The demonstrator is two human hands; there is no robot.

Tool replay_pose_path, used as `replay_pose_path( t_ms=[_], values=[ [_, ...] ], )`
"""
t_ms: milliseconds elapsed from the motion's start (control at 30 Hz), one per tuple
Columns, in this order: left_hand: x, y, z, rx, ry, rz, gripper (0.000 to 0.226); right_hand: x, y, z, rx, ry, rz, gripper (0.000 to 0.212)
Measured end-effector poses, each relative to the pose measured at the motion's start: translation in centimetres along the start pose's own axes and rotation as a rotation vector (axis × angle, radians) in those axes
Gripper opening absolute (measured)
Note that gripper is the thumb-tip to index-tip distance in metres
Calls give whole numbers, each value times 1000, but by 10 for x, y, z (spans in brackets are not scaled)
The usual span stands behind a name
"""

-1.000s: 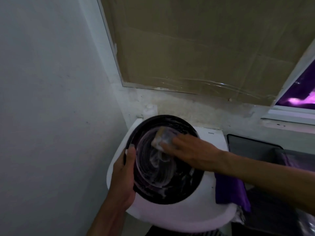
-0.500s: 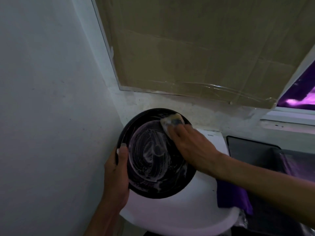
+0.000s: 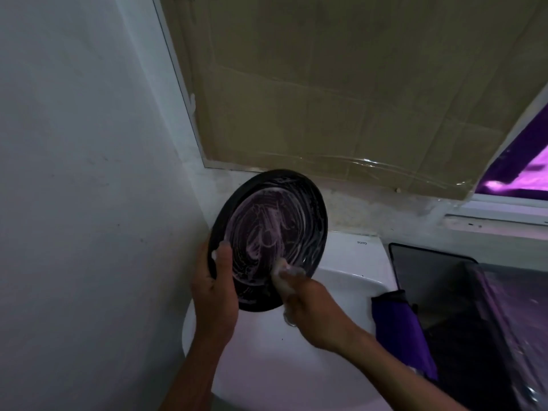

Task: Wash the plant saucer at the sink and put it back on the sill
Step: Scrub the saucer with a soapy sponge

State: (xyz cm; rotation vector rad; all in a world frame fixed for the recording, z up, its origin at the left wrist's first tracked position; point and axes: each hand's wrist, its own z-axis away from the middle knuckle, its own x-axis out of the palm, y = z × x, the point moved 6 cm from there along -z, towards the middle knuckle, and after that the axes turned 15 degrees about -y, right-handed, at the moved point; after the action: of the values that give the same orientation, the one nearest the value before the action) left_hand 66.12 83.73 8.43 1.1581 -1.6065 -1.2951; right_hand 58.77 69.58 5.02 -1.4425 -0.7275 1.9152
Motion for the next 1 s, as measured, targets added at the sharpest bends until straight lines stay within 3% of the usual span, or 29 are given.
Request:
replay_pose_path(
  t_ms=[167,233,367,467,567,667,767,833,900,1000],
  values=[
    [-2,9,-5,60,-25,28,25,-9,9,8,121,127,350,66],
    [-2,4,-5,61,-8,28,24,8,-7,7,55,83,293,64],
    [-5,-7,-7,30,24,15,25,35,-42,3,-208,-17,-59,41],
    [-12,-11,-13,18,17,97,23,32,-37,13,-282,-56,62,66],
    [-17,-12,-19,10,-11,133,27,15,1,23,-75,-4,427,79],
    [-12,-14,-18,12,-35,149,30,-2,15,25,109,47,463,74],
    [-2,-18,-15,0,-41,149,37,9,-2,20,110,1,225,49],
    [5,-21,-13,0,-63,125,40,25,-24,15,111,-115,-145,23],
    [9,-24,-10,-20,-75,131,43,33,-40,9,100,-194,-627,46],
    [9,-37,-4,-88,-92,307,55,27,-53,-3,26,-145,-1023,44]
  ],
)
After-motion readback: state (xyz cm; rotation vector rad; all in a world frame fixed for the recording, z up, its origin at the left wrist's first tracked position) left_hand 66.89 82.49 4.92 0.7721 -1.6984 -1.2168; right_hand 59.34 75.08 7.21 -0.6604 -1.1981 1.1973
